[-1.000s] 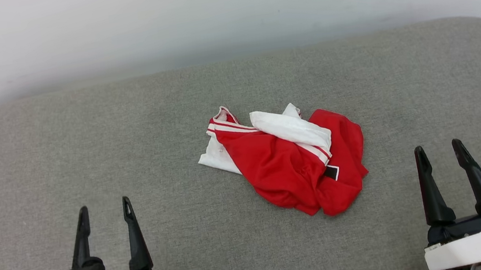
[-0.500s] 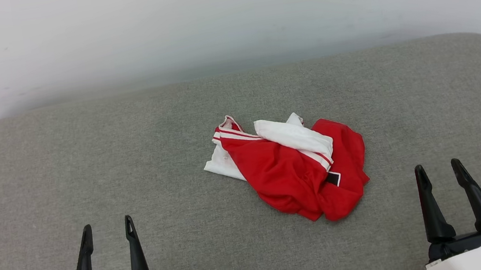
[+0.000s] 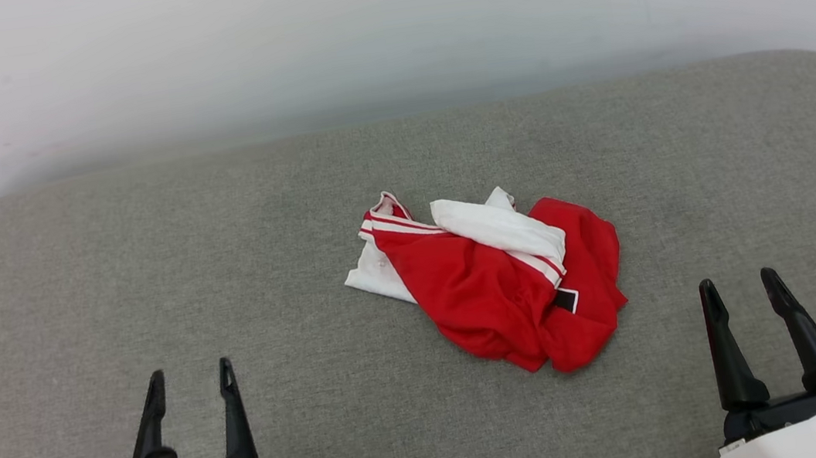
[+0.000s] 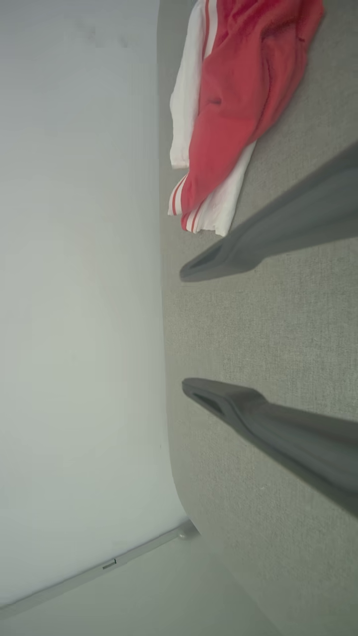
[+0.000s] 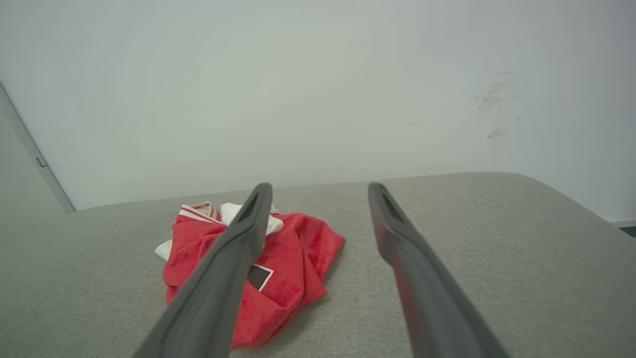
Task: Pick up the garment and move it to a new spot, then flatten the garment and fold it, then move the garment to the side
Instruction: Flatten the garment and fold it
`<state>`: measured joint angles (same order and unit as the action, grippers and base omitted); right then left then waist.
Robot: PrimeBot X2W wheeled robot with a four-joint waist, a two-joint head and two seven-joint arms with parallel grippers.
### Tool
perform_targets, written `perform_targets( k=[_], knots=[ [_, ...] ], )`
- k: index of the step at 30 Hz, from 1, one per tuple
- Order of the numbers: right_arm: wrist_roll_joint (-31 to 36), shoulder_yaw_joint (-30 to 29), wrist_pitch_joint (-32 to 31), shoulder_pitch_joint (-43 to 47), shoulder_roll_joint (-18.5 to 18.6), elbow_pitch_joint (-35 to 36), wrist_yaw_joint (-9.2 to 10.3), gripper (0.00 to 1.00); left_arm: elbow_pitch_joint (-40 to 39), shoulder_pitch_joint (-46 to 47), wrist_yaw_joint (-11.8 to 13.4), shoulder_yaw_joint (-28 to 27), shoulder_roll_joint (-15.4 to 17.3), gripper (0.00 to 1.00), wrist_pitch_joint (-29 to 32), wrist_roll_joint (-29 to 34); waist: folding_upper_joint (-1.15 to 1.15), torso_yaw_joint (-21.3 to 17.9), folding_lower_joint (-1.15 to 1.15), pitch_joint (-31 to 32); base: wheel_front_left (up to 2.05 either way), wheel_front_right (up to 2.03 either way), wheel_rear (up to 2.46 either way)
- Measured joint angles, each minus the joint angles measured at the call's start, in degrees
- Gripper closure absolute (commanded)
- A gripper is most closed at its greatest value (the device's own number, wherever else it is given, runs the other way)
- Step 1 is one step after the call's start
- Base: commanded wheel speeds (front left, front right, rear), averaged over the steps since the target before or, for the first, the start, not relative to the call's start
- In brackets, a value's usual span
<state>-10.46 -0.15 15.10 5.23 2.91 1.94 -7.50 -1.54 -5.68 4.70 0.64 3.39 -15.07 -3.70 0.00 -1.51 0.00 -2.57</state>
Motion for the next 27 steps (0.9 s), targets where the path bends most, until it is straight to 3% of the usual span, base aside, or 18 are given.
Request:
perform_targets(
  k=[8,16,23,27],
  knots=[
    [0.5,0.2,0.0,-2.0,0.0,0.7,0.00,0.00,4.5,13.0,-6.0,-1.2,4.3,0.00,0.0,0.5,0.00,-0.7,0.00,-2.6,0.00,0.00,0.00],
    [0.9,-0.1,0.0,-4.6,0.0,1.5,0.00,0.00,11.1,30.2,-10.2,0.9,9.7,0.00,0.5,1.1,0.00,-1.3,0.01,-7.1,0.00,0.00,0.00],
    [1.4,0.1,0.0,-7.2,0.0,2.3,0.00,0.00,15.6,44.8,-11.9,8.0,14.1,0.00,12.2,-1.6,0.00,-2.0,0.01,-11.6,0.00,0.00,0.00],
    [1.4,0.1,0.0,-8.3,0.0,2.6,0.00,0.00,15.3,51.6,-12.1,18.7,18.6,0.00,23.0,-9.1,0.00,-2.6,0.01,-13.9,0.00,0.00,0.00]
  ],
)
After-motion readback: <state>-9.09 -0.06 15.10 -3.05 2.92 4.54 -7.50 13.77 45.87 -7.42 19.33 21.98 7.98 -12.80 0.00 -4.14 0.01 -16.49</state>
